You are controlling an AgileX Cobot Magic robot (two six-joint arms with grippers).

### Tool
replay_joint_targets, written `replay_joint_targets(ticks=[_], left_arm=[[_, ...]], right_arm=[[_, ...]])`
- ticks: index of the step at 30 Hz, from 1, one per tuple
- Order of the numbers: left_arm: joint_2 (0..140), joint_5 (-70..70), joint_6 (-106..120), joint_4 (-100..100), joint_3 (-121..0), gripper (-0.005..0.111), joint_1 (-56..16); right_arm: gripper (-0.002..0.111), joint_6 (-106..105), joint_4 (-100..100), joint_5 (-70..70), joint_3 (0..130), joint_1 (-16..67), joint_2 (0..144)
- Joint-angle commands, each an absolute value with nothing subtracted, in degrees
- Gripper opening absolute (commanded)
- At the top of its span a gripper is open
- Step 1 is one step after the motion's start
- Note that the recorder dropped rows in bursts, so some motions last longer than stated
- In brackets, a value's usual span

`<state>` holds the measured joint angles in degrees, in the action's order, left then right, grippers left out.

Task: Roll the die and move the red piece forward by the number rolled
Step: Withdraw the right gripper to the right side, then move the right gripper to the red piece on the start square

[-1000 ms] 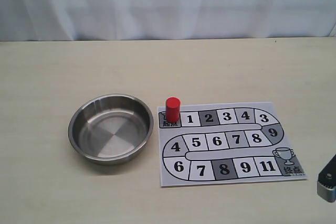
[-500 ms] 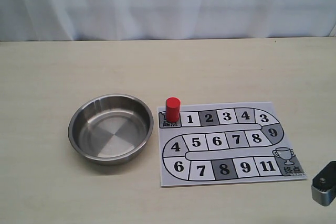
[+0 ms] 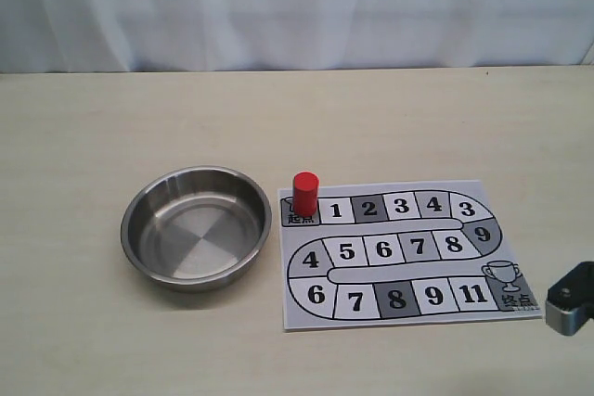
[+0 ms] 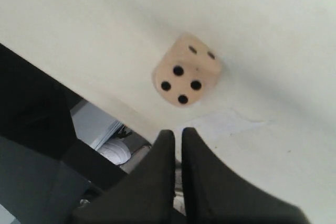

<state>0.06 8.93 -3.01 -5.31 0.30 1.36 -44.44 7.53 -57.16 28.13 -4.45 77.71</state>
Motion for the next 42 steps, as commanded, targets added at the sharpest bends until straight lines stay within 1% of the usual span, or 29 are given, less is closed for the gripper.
replay_joint_targets(ticks=[1,5,9,12,15,19,23,26,29,36,39,42], left_arm=[[0.00,8.12,-3.03,-5.34,0.00,0.000,1.36],[0.00,8.12,-3.03,-5.34,0.00,0.000,1.36],[0.00,8.12,-3.03,-5.34,0.00,0.000,1.36],[0.00,8.12,-3.03,-5.34,0.00,0.000,1.36],[0.00,8.12,-3.03,-5.34,0.00,0.000,1.36],[0.00,8.12,-3.03,-5.34,0.00,0.000,1.36],[0.00,8.12,-3.03,-5.34,0.00,0.000,1.36],[0.00,8.12,-3.03,-5.34,0.00,0.000,1.36],[0.00,8.12,-3.03,-5.34,0.00,0.000,1.36],[0.00,8.12,-3.03,-5.34,0.00,0.000,1.36],[0.00,8.12,-3.03,-5.34,0.00,0.000,1.36],[0.00,8.12,-3.03,-5.34,0.00,0.000,1.36]], right_arm=[[0.004,-49.74,14.47,-56.99,31.10,-4.53,75.72],[0.004,-50.33,17.74,-55.15,33.81,-2.21,74.29],[0.004,-46.56,17.74,-49.13,35.38,4.89,74.42],[0.004,-37.95,17.46,-43.37,36.78,10.48,74.77],[0.004,-32.30,17.46,-38.88,38.64,14.40,75.32],[0.004,-32.15,18.77,-33.01,40.69,18.92,76.53],[0.004,-32.27,26.65,-20.36,41.16,22.96,78.02],[0.006,-32.27,27.78,-13.65,41.26,24.86,79.65],[0.017,-32.27,27.78,-10.78,41.26,25.43,81.99],[0.051,-32.01,27.90,-12.72,44.86,25.43,88.27],[0.060,-30.11,27.90,-15.66,48.58,25.43,91.19],[0.064,-29.12,27.90,-17.33,52.00,25.43,94.12]])
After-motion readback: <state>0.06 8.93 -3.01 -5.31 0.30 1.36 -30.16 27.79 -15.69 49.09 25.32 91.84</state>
